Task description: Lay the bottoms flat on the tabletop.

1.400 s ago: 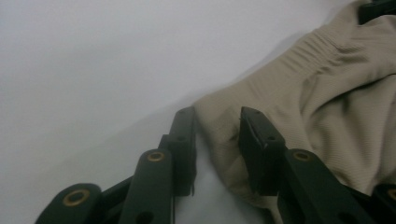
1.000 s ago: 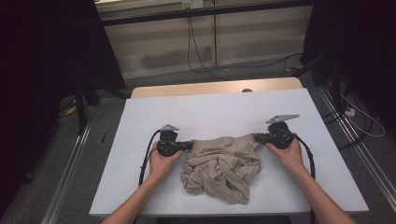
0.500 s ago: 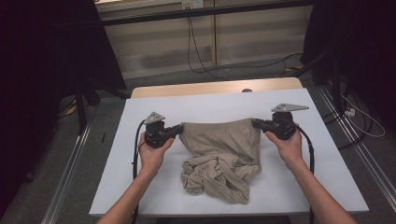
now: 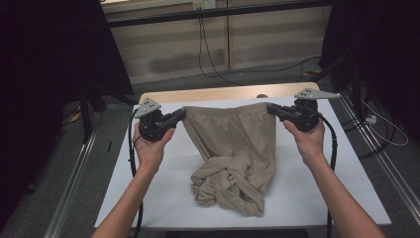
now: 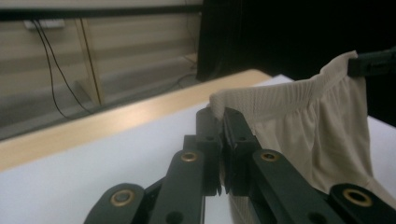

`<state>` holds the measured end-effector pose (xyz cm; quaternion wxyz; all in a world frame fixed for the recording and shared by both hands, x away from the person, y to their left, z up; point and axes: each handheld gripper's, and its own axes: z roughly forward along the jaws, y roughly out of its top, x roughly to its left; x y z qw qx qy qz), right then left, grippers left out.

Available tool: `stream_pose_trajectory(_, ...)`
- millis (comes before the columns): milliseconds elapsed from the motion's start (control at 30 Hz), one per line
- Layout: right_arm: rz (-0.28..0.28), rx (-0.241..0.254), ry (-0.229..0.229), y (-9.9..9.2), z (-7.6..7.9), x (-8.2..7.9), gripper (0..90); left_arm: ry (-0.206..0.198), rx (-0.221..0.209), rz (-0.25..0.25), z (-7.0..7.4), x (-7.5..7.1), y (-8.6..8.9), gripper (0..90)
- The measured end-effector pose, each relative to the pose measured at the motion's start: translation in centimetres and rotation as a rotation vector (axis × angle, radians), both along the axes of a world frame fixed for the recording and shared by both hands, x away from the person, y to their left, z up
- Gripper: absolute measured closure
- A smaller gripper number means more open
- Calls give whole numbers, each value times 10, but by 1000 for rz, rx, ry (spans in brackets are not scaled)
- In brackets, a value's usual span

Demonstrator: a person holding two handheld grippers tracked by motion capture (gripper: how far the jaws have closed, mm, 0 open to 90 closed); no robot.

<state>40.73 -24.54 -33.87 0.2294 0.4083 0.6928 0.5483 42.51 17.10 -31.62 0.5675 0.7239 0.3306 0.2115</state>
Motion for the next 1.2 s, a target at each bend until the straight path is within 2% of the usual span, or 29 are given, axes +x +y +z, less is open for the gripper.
stream_pose_trajectory(167, 8, 32, -52, 6, 26, 4, 855, -55, -20, 2, 32, -1, 7, 866)
stream_pose_trajectory(367, 9, 34, -125, 15, 71, 9, 855, -112, -68, 17, 72, 2, 17, 866)
stream_pose_trajectory(467, 4, 29, -163, 19, 92, 11, 855, -120, -89, 21, 78, 3, 18, 866)
stream_pose_trajectory(567, -1, 1, -158, 20, 92, 14, 855, -98, -57, 21, 68, 8, 17, 866)
stream_pose_trajectory(700, -3, -14, -115, 15, 72, 22, 855, -41, -44, 17, 45, 25, 11, 866)
stream_pose_trajectory(833, -17, -22, -68, 9, 49, 36, 854, 19, -8, 5, 24, 49, 2, 866)
stream_pose_trajectory(967, -23, -9, -26, 1, 31, 51, 854, 76, -25, 3, 7, 68, -4, 866)
stream_pose_trajectory(1033, -30, -11, -11, -1, 24, 57, 854, 92, -6, 12, -3, 77, -8, 865)
stream_pose_trajectory(1200, -35, -14, 22, -4, 8, 75, 853, 123, -6, 29, -19, 94, -13, 866)
